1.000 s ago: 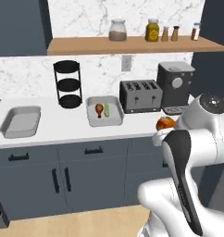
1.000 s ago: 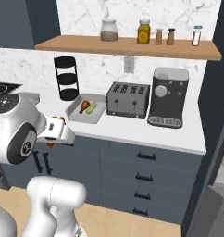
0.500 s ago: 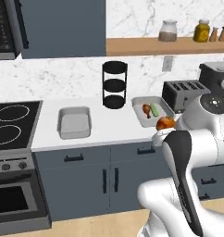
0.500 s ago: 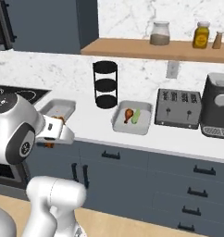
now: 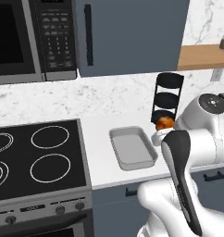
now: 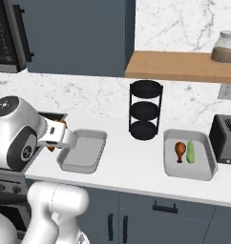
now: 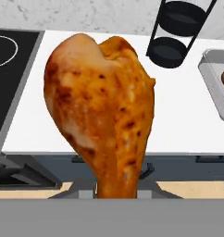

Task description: Place one corn and one chicken drumstick in each tupperware on the nearby counter, to pack two identical lunches.

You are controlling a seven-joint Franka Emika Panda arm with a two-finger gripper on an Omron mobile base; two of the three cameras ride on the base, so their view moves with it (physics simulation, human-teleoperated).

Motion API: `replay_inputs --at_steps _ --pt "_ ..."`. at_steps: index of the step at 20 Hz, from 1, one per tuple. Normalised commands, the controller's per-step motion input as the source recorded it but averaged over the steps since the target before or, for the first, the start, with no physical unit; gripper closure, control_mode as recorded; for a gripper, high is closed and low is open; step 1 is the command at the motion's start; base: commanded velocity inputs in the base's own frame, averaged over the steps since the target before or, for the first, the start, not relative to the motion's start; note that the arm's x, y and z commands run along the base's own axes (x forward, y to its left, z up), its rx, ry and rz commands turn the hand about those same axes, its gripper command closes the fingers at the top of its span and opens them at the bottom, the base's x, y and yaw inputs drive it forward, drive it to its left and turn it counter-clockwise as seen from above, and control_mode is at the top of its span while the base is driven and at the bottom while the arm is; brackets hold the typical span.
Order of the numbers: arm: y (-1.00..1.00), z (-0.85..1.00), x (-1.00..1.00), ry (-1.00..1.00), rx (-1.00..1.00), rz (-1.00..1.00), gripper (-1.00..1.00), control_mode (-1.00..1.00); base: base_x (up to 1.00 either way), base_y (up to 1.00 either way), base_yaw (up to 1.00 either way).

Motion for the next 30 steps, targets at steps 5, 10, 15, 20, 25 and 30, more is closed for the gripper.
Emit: replay_inputs --at_steps 5,10,15,20,25,30 --pt "0.0 0.0 0.0 0.0 0.0 0.0 1.0 1.0 0.42 0.75 -0.21" --pt "0.02 -0.42 0.14 0.01 -0.05 -0.09 1.0 -1.0 0.11 0.13 -0.1" --pt "0.0 -0.73 0.55 0.14 0.0 -0.04 1.0 -1.0 0.0 0.0 0.0" --pt "-0.03 -0.69 0.65 0.19 0.0 0.0 1.0 -1.0 0.0 0.0 0.0" --pt "0.0 -0.55 0.71 0.05 0.0 0.04 1.0 -1.0 0.0 0.0 0.0" --pt "0.0 -0.59 0.68 0.01 0.0 0.03 1.0 -1.0 0.0 0.0 0.0"
